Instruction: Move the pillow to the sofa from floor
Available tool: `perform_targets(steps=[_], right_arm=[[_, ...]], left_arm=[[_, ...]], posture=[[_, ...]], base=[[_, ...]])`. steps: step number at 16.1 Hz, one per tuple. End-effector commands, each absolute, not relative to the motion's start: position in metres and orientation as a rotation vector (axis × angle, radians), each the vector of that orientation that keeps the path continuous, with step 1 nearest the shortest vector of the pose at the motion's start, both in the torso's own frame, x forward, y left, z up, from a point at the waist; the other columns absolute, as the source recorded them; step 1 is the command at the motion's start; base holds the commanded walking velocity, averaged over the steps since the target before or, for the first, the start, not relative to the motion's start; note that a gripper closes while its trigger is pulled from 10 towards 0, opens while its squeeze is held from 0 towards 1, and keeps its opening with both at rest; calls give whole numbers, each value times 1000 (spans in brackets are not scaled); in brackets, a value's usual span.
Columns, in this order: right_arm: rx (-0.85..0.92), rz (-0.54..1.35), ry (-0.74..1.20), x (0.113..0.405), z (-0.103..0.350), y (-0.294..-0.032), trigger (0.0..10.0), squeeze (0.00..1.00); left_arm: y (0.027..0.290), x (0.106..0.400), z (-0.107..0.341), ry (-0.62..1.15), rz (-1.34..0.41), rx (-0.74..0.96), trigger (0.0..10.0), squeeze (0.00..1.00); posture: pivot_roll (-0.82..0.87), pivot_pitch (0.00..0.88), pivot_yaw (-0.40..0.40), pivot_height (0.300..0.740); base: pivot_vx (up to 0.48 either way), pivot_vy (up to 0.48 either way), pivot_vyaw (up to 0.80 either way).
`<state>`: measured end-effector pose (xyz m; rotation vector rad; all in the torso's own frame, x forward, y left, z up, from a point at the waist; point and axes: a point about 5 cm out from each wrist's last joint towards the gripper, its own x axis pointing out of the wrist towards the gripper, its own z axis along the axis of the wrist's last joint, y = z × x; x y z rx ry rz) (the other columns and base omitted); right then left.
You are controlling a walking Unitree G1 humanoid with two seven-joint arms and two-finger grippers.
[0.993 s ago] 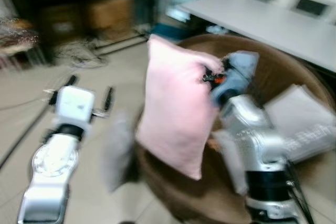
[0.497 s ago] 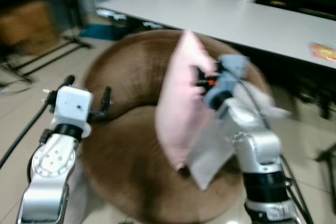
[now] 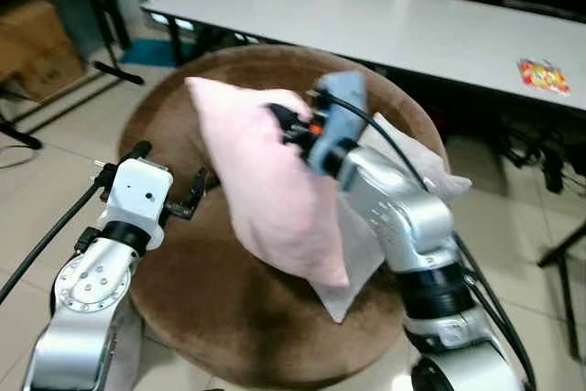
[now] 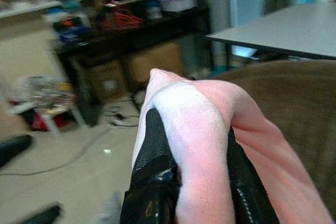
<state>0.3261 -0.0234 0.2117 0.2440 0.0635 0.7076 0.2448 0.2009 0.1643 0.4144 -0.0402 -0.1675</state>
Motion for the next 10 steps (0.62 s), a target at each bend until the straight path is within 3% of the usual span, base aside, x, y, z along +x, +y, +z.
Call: perform_targets(steps=[1, 3, 4, 5, 7, 10], right_arm=[[273, 755, 74, 329, 218, -14, 10000, 0], [295, 787, 106, 331, 217, -3, 10000, 0], [480, 743, 172, 344, 220, 6, 10000, 0], [535, 698, 192, 350, 218, 5, 10000, 0], [699, 370, 326, 376, 184, -24, 10000, 0], [800, 30, 419, 384, 134, -80, 10000, 0]], left_arm=[[199, 245, 164, -23, -214, 417, 10000, 345], [199, 244, 164, -12, -248, 428, 10000, 349], [199, 243, 162, 9, -291, 441, 10000, 349], [199, 242, 162, 14, -301, 441, 10000, 345], [197, 240, 160, 37, -345, 437, 10000, 353], [198, 237, 158, 57, -372, 447, 10000, 353]], posture=[[13, 0, -33, 740], [13, 0, -33, 740], [18, 0, -26, 740], [18, 0, -26, 740], [23, 0, -30, 740], [29, 0, -34, 740]], base=[[0, 0, 0], [0, 0, 0], [0, 0, 0], [0, 0, 0], [0, 0, 0], [0, 0, 0]])
